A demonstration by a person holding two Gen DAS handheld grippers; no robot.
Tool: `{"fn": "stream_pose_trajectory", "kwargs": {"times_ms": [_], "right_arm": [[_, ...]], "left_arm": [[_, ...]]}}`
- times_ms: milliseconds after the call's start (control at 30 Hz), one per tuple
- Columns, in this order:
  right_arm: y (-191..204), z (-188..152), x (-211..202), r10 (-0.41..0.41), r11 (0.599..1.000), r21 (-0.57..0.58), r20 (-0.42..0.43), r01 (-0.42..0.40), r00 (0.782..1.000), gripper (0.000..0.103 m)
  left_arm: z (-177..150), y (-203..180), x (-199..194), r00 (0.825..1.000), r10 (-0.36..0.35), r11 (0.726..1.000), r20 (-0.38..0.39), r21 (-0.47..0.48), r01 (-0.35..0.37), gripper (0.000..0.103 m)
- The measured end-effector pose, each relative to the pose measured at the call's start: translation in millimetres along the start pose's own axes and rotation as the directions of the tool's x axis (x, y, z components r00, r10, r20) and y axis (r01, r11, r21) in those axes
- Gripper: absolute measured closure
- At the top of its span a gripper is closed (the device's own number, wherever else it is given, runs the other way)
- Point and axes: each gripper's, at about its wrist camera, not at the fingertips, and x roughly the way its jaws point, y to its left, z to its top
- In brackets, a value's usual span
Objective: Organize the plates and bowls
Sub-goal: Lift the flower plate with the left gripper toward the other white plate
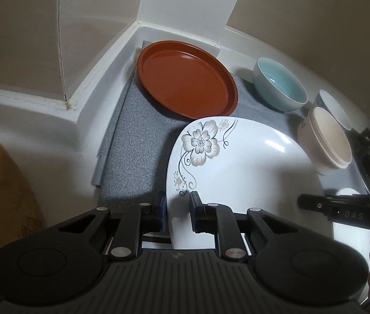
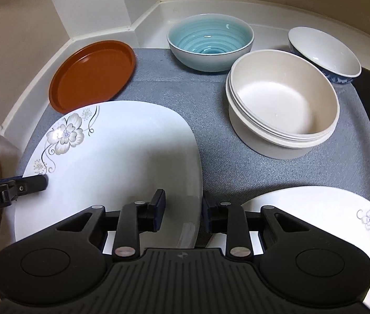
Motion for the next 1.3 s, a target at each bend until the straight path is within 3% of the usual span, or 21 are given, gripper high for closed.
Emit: {"fn": "stream_pose_trajectory", "kwargs": {"times_ms": [167,533,900,1300], "right_arm": [[-8,-3,-2,0.057,0.996,0.064,0.013,-0.058,0.998,0.08],[-8,-13,-28,0.106,0.991,0.073,0.077,-0.111,0.991,0.08],[-49,-31,-76,0.051,0.988,0.135,0.17,-0.074,0.984,0.08],[-102,-70,-91,-0.023,0.972,0.232,0.17,-0.018,0.985,0.08]], "left_arm": [[-1,2,-6,1.0,0.02,1.0,-0.001,0.005,-0.02,0.084],[-1,-13,-41,0.998,0.028,0.999,0.051,0.033,-0.029,0.085],[-5,-65,-46,0.998,-0.032,0.996,0.058,0.089,0.027,0.084],[-28,-123,-33,0.998,-0.062,0.978,0.012,0.2,0.058,0.084]]}}
